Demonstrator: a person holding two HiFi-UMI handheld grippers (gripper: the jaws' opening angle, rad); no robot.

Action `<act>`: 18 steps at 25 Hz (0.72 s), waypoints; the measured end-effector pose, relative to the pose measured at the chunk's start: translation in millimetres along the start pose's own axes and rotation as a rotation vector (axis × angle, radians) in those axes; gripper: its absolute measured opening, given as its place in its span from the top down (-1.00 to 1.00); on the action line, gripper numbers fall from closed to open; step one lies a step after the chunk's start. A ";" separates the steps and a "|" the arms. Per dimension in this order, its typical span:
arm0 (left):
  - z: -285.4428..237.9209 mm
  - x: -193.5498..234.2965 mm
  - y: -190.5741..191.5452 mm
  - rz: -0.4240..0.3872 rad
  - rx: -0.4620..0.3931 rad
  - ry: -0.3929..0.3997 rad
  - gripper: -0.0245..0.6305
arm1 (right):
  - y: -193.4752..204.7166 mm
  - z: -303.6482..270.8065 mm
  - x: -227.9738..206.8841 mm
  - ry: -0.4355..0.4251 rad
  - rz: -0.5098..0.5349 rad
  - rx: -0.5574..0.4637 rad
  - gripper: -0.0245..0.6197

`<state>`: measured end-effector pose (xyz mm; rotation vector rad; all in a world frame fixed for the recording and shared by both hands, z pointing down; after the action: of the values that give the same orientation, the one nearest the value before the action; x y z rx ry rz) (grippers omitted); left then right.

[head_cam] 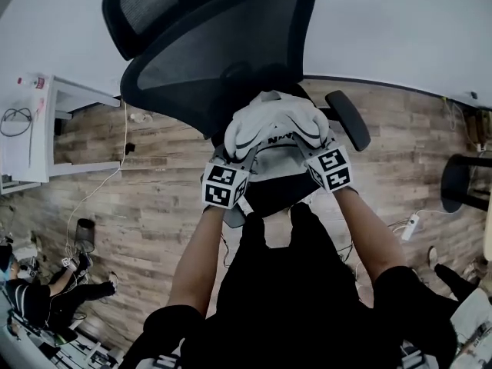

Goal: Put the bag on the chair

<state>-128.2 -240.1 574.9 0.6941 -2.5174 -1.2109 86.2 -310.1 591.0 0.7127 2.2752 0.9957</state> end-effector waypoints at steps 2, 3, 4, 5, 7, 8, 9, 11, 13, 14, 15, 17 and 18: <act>-14.7 4.1 11.5 0.020 0.037 0.004 0.55 | 8.7 -14.7 -6.9 -0.002 0.005 0.037 0.55; -22.5 6.5 17.9 0.035 0.057 0.006 0.55 | 13.2 -22.8 -10.1 0.000 0.010 0.057 0.55; -30.3 8.7 24.5 0.053 0.078 0.008 0.54 | 17.9 -30.9 -13.3 0.002 0.013 0.077 0.55; -37.8 10.4 30.7 0.069 0.097 0.010 0.54 | 22.3 -38.5 -16.3 0.004 0.014 0.097 0.55; -49.3 12.2 39.9 0.093 0.122 0.008 0.54 | 29.7 -50.3 -21.7 0.006 0.008 0.122 0.54; -53.1 13.1 42.0 0.100 0.128 0.005 0.54 | 31.6 -54.4 -24.1 0.006 0.003 0.128 0.54; -56.3 14.4 42.4 0.105 0.128 0.003 0.54 | 32.3 -57.9 -26.6 0.007 -0.002 0.130 0.54; -63.5 18.0 40.9 0.112 0.117 -0.003 0.54 | 31.7 -63.9 -32.8 0.011 -0.001 0.125 0.53; -71.2 22.3 38.5 0.115 0.097 -0.018 0.53 | 29.7 -70.5 -38.9 0.024 0.015 0.113 0.51; -73.6 24.9 38.2 0.114 0.088 -0.032 0.53 | 28.6 -74.4 -40.3 0.030 0.021 0.109 0.48; -74.9 27.7 38.7 0.114 0.080 -0.049 0.52 | 27.2 -78.2 -40.3 0.032 0.020 0.108 0.46; -76.4 32.1 40.5 0.114 0.067 -0.090 0.50 | 25.2 -83.7 -40.0 0.027 -0.016 0.112 0.43; -77.2 33.3 41.6 0.114 0.064 -0.112 0.46 | 25.2 -84.9 -41.5 0.027 -0.044 0.110 0.31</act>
<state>-136.3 -286.2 656.3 0.5027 -2.6569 -1.1654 65.5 -363.3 670.3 0.6954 2.3738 0.8702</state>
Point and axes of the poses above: the fingertips, and each gripper's own axes: z backward along the fingers, x to its left, y out of its underside, the point moved 9 cm from there along z, backward along the fingers, and after that the axes turned 13 degrees about -z, right-handed, at the moved point
